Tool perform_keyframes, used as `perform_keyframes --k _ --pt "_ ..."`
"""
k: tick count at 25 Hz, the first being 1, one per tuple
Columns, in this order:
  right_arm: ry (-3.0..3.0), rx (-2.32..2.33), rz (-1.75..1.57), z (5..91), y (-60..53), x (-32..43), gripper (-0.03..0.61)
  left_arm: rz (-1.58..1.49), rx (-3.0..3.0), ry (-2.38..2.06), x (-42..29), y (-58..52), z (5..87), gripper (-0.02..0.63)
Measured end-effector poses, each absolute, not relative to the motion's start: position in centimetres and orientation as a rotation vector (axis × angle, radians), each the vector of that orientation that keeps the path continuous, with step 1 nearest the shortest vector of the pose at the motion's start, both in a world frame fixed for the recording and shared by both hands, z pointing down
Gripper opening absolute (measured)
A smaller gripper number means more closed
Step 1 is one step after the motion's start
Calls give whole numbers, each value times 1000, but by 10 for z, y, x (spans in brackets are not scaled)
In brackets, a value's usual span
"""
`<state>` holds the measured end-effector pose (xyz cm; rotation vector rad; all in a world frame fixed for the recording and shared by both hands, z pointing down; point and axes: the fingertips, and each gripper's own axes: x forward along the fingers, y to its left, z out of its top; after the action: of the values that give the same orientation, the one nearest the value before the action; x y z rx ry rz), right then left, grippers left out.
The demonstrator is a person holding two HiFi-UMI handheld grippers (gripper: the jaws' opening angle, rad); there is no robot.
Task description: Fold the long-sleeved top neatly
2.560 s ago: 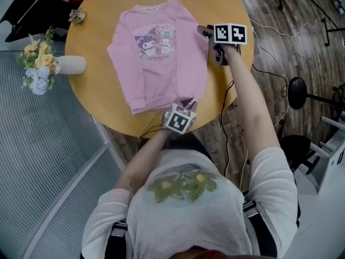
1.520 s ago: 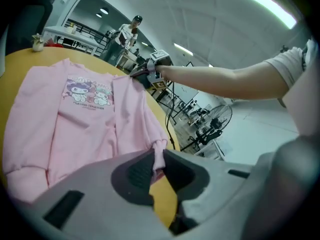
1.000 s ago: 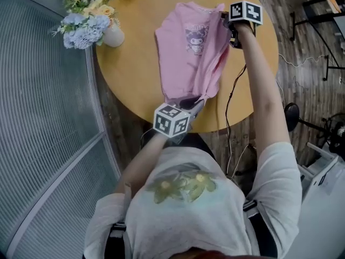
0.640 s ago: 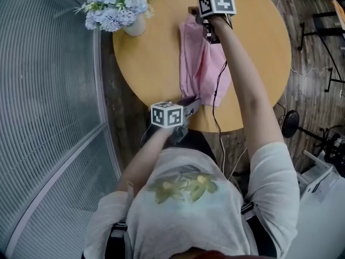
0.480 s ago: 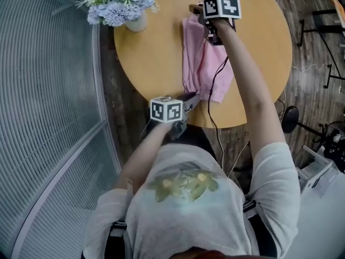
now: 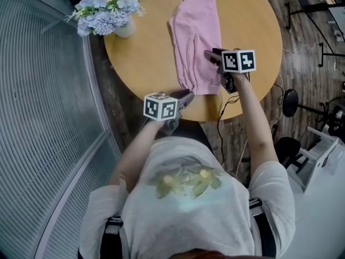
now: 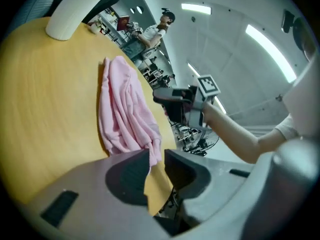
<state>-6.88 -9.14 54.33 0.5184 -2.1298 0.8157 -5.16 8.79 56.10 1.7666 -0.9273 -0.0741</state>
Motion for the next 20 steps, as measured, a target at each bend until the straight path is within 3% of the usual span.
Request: perform_keyframes --k 7,10,13,18,20 --pt "-2151 642 863 548 13 -17 178 9 1808 -1024 -104 64 550 78" --pt "-2166 674 806 545 39 -20 185 20 1804 -1080 -133 37 540 77" --pt "-2162 657 702 548 57 -34 245 48 1807 -1138 -155 9 532 78" --pt "-2116 722 549 554 54 -48 245 179 1845 -1191 -172 -43 521 78" --pt "-2057 733 535 562 54 -45 245 236 1844 -1210 -177 -73 516 109"
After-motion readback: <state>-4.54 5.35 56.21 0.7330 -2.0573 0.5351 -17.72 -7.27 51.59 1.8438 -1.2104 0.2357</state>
